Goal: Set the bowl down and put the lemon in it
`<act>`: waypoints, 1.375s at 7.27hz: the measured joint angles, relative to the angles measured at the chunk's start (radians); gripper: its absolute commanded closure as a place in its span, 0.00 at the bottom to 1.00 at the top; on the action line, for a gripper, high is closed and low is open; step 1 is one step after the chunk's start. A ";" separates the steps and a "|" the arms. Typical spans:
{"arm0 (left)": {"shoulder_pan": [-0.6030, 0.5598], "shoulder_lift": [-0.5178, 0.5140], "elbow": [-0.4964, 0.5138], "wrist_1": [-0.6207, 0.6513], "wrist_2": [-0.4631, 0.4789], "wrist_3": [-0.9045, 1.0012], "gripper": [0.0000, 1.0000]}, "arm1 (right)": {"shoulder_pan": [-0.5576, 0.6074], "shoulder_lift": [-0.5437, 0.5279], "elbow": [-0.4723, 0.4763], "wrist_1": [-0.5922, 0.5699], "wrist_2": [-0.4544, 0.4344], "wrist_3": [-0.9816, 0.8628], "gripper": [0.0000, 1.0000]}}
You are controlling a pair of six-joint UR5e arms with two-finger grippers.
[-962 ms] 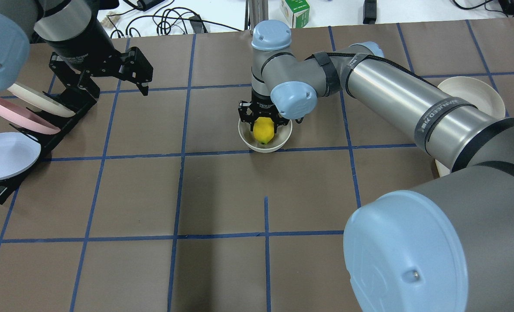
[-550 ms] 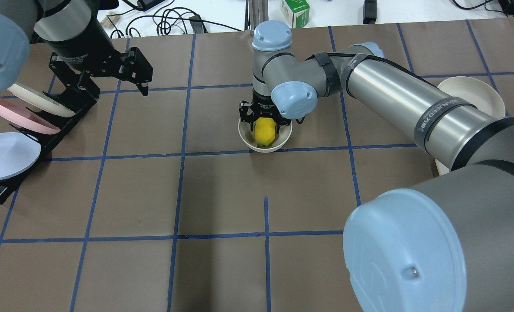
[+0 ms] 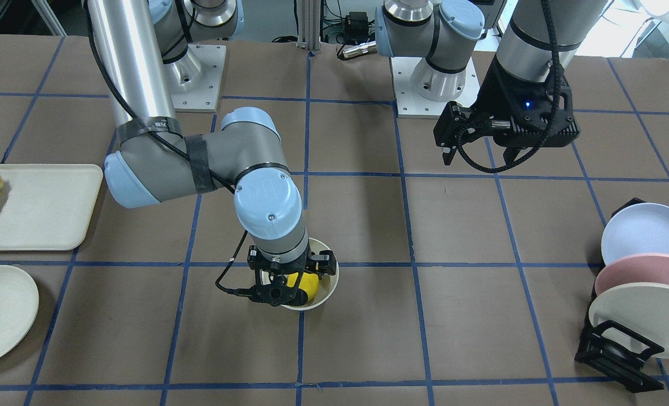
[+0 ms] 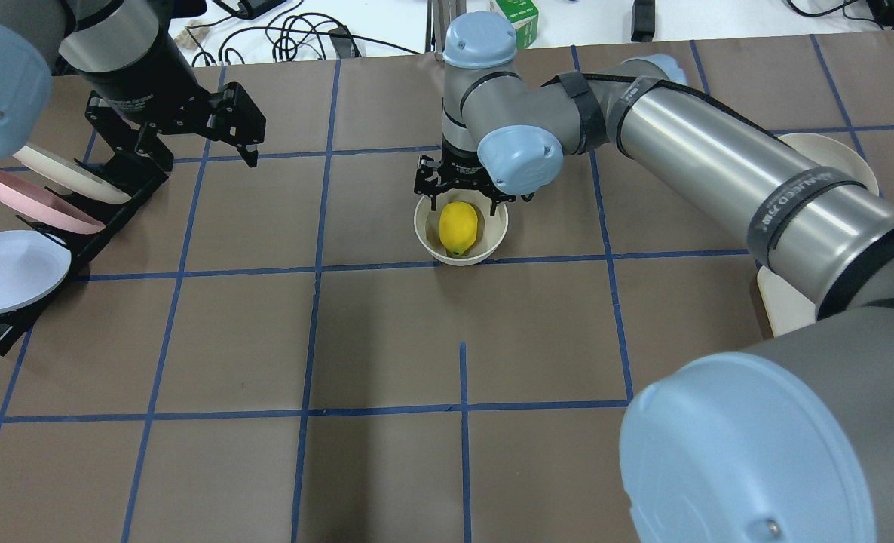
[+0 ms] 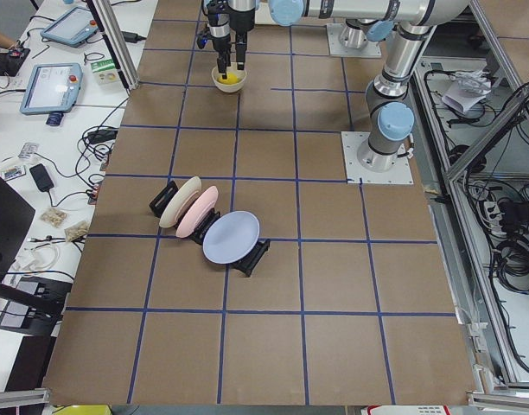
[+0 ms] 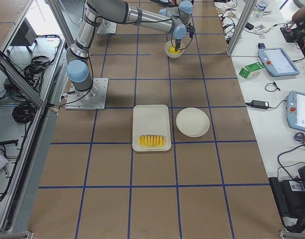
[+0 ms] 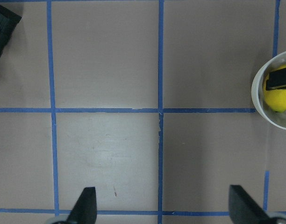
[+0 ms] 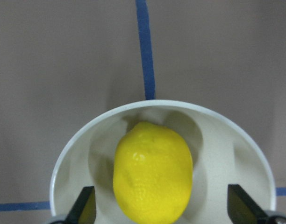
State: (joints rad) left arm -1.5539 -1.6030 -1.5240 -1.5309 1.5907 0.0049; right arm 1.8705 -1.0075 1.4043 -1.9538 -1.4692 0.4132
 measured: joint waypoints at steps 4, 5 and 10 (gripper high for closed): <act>0.000 0.004 0.004 0.001 -0.001 0.000 0.00 | -0.181 -0.251 0.004 0.183 -0.004 -0.083 0.00; 0.000 0.005 0.005 0.000 0.000 0.000 0.00 | -0.241 -0.310 0.006 0.262 -0.005 -0.123 0.00; 0.000 0.009 0.011 -0.004 0.000 0.000 0.00 | -0.348 -0.483 0.047 0.462 -0.066 -0.296 0.00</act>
State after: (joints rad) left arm -1.5539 -1.5939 -1.5126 -1.5349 1.5907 0.0046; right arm 1.5223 -1.4901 1.4518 -1.4914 -1.5354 0.1170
